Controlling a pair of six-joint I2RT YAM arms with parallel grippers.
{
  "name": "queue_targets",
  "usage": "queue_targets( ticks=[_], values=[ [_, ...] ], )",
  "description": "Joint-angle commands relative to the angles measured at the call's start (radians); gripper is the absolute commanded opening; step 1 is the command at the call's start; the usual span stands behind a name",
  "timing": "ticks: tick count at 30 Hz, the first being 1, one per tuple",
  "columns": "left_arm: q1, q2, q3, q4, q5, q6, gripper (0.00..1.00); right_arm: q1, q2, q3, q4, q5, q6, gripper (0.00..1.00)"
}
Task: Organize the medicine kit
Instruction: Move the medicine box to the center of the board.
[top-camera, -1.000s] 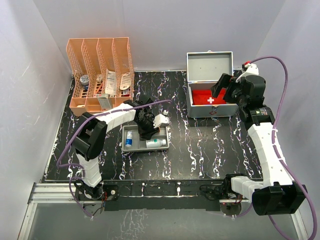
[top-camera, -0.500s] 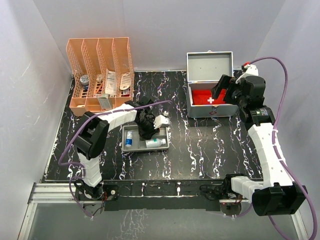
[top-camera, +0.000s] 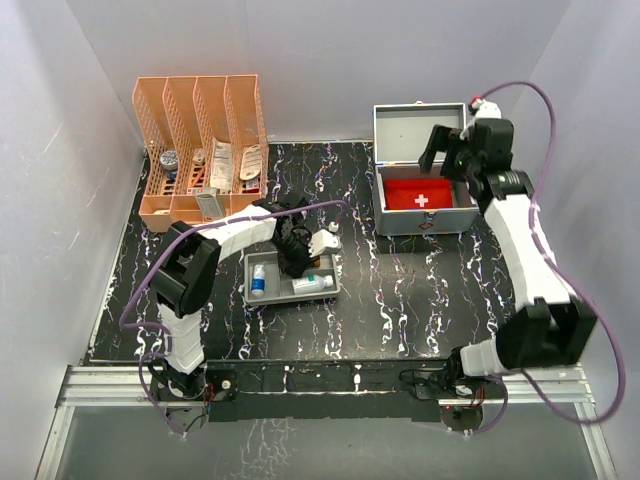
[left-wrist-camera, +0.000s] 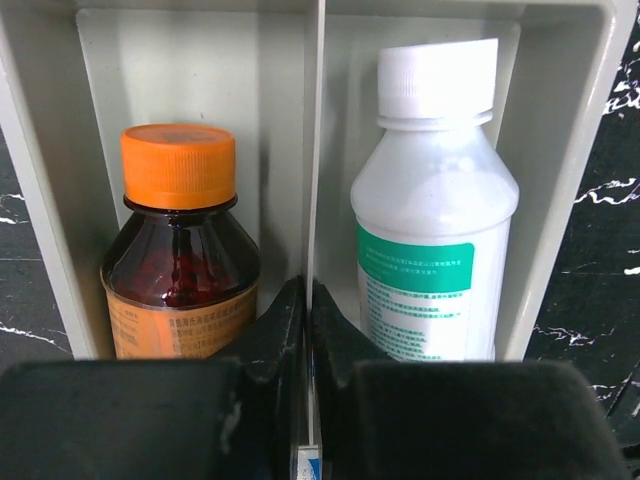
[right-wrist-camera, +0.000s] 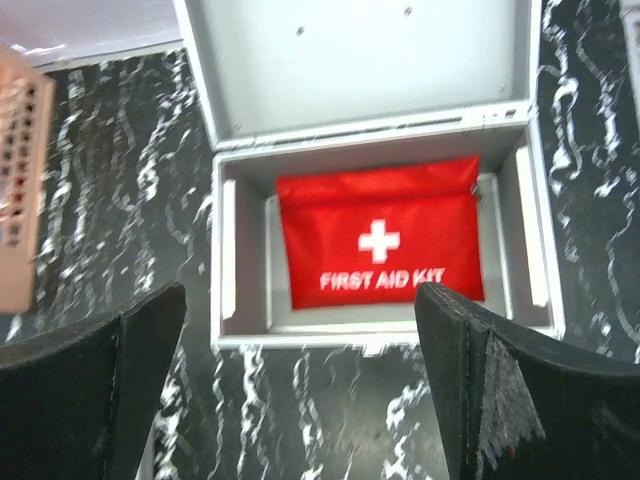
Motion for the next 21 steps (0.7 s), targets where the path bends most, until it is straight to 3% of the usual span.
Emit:
queue_targets(
  ticks=[1, 9, 21],
  values=[
    [-0.001, 0.004, 0.033, -0.078, 0.024, -0.047, 0.00, -0.005, 0.204, 0.214, -0.055, 0.115, -0.117, 0.98],
    [-0.003, -0.023, 0.025, -0.068, 0.027, -0.077, 0.00, -0.093, 0.423, 0.438, -0.183, 0.202, -0.175, 0.92],
    [-0.002, -0.072, -0.030, -0.046, 0.048, -0.118, 0.00, -0.158, 0.406, 0.318, -0.154, 0.278, -0.244, 0.85]
  ],
)
